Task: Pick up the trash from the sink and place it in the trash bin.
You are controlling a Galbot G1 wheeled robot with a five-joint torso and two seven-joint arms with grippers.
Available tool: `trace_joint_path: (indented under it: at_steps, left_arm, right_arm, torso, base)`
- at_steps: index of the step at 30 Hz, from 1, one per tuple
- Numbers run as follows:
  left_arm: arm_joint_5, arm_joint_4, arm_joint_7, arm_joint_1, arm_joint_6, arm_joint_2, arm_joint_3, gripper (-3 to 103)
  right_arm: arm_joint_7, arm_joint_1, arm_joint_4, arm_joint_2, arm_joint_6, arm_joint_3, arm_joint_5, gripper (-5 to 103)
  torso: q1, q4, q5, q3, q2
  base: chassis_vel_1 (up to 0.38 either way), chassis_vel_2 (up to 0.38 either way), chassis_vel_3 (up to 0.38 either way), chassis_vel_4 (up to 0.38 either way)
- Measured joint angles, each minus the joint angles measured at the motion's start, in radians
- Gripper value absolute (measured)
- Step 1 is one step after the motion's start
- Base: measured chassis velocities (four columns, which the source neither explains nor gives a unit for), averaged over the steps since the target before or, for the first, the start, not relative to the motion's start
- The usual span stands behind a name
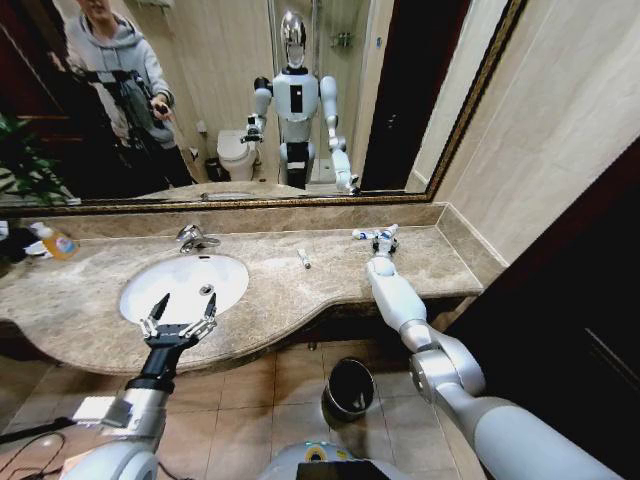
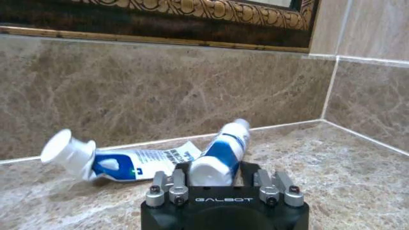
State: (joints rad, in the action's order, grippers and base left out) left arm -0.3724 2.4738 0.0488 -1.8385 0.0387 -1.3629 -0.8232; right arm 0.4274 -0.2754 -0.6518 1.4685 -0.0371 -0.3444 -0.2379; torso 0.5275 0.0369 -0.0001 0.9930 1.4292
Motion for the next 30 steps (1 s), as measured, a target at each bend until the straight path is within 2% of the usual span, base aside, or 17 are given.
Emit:
trace_joint_path:
  at_steps: [1,3,7,16,19,21,23,26,27,30]
  left_arm:
    - [0.000,0.000,0.000,0.000,0.000,0.000,0.000,100]
    - [0.000,0.000,0.000,0.000,0.000,0.000,0.000,100]
    - [0.000,0.000,0.000,0.000,0.000,0.000,0.000,100]
    - [0.000,0.000,0.000,0.000,0.000,0.000,0.000,100]
    - [0.000,0.000,0.000,0.000,0.000,0.000,0.000,100]
    - [0.000,0.000,0.000,0.000,0.000,0.000,0.000,100]
    - [0.000,0.000,0.000,0.000,0.000,0.000,0.000,100]
    - [0.000,0.000,0.000,0.000,0.000,0.000,0.000,100]
    - [0.000,0.000,0.000,0.000,0.000,0.000,0.000,100]
    - [0.000,0.000,0.000,0.000,0.000,0.000,0.000,100]
  right_arm:
    - [-0.011,-0.010,-0.013,-0.004,0.004,0.000,-0.001,44]
    - [-0.013,-0.013,-0.015,-0.005,0.008,0.000,-0.001,44]
    - [-0.017,-0.021,-0.021,-0.008,0.024,0.001,0.000,30]
    - [-0.018,-0.039,-0.055,-0.016,0.024,0.001,0.003,30]
    - [-0.018,-0.067,-0.113,-0.024,0.002,-0.001,-0.006,30]
    - [-0.021,-0.114,-0.203,-0.044,-0.044,0.004,-0.035,30]
    - [-0.021,-0.132,-0.234,-0.052,-0.054,0.007,-0.040,30]
    - [-0.019,-0.217,-0.387,-0.099,-0.093,0.024,-0.070,30]
    - [-0.019,-0.217,-0.387,-0.099,-0.093,0.024,-0.070,30]
    - [-0.008,-0.299,-0.530,-0.151,-0.102,0.035,-0.084,30]
  torso:
    - [0.000,0.0000,0.0000,0.000,0.000]
    - [0.000,0.0000,0.0000,0.000,0.000]
    - [0.000,0.0000,0.0001,0.000,0.000]
    - [0.000,-0.0001,0.0002,0.000,0.000]
    - [0.000,0.0001,0.0001,0.000,0.000]
    - [0.000,0.0001,0.0001,0.000,0.000]
    - [0.000,0.0000,0.0002,0.000,0.000]
    - [0.000,0.0000,0.0002,0.000,0.000]
    - [0.000,0.0000,0.0002,0.000,0.000]
    - [0.000,0.0000,0.0003,0.000,0.000]
  base:
    - [0.000,0.000,0.000,0.000]
    - [0.000,0.000,0.000,0.000]
    - [0.000,0.000,0.000,0.000]
    - [0.000,0.000,0.000,0.000]
    - [0.000,0.000,0.000,0.000]
    - [0.000,0.000,0.000,0.000]
    - [0.000,0.000,0.000,0.000]
    - [0.000,0.000,0.000,0.000]
    - [0.000,0.000,0.000,0.000]
    - [0.000,0.000,0.000,0.000]
